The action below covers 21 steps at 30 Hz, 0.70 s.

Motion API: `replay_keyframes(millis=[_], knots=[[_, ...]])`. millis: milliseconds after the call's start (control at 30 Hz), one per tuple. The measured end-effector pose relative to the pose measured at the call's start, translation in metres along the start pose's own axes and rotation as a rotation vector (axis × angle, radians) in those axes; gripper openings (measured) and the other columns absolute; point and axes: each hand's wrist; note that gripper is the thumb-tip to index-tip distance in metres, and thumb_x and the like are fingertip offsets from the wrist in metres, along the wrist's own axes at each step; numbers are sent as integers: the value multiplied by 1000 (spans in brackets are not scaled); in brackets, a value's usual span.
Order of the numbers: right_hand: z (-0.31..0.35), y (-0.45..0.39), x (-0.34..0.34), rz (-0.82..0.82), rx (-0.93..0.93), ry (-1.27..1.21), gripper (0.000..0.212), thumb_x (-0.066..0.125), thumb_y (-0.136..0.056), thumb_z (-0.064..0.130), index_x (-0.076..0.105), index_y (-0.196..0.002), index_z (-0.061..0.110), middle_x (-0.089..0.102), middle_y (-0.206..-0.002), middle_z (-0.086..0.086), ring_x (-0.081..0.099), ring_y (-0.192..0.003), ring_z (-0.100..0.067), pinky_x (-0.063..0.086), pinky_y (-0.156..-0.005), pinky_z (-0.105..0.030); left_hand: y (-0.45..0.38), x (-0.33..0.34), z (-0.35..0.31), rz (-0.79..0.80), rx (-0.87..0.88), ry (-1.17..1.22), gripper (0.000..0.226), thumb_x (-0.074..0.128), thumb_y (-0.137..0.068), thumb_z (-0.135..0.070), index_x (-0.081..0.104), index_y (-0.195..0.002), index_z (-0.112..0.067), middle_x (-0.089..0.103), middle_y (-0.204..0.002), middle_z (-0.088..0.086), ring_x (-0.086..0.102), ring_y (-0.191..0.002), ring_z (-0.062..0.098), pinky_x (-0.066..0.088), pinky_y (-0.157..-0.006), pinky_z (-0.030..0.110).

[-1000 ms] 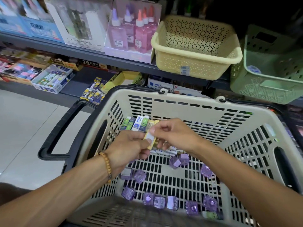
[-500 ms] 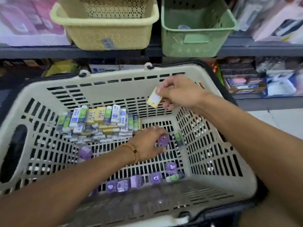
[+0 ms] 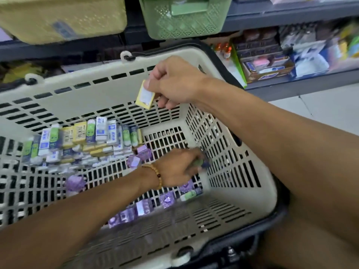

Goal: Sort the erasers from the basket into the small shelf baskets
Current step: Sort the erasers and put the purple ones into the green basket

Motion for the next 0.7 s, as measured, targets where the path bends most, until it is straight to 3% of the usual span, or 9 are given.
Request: replay_keyframes(millis=[100,200,300,467,600,700], knots=[[2,0,2,-5,-11,22,20,57,-98,23,64,-103,5,71,-94,-12,66,-63,-10,58,-60,-25,13,9,-8,211,56,-138,23,53,-96,-31,50,-116,-19,62,-80,1,59,-75,18,36,-72,25],[1,1,3,-9,-21,34,20,58,-97,24,63,-102,5,72,-94,-13,67,-61,-10,59,-62,-28,15,6,-2,226,-8,-179,30,52,-96,-33,48,-122,-18,67,-92,8,58,-82,19,40,-74,27],[0,2,2,-13,-28,34,23,58,-97,23,63,-106,2,72,-95,-15,67,-63,-11,59,-63,-30,19,11,-3,339,-78,-127,36,56,-94,-37,54,-123,-15,66,-102,8,60,-92,20,48,-81,31],[1,2,2,4,-25,37,22,58,-97,24,64,-105,4,71,-95,-11,67,-64,-10,59,-63,-28,22,28,-11,477,-160,-47,33,52,-97,-21,49,-127,-9,57,-121,11,55,-110,24,48,-96,43],[0,2,5,18,-21,62,20,58,-97,24,65,-100,4,72,-96,-14,66,-62,-9,58,-62,-27,21,30,-11,527,-177,-49,34,47,-97,-15,43,-131,-9,52,-127,12,49,-111,22,43,-97,37],[-1,1,7,28,-22,57,15,58,-97,22,64,-93,9,72,-96,-14,65,-60,-9,57,-59,-25,22,29,-14,537,-214,20,43,44,-100,-24,33,-140,-11,53,-131,13,52,-112,22,42,-98,35]])
Point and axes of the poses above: each hand's wrist, its own y-axis away from the middle knuckle, its own x-axis out of the palm, z = x × y
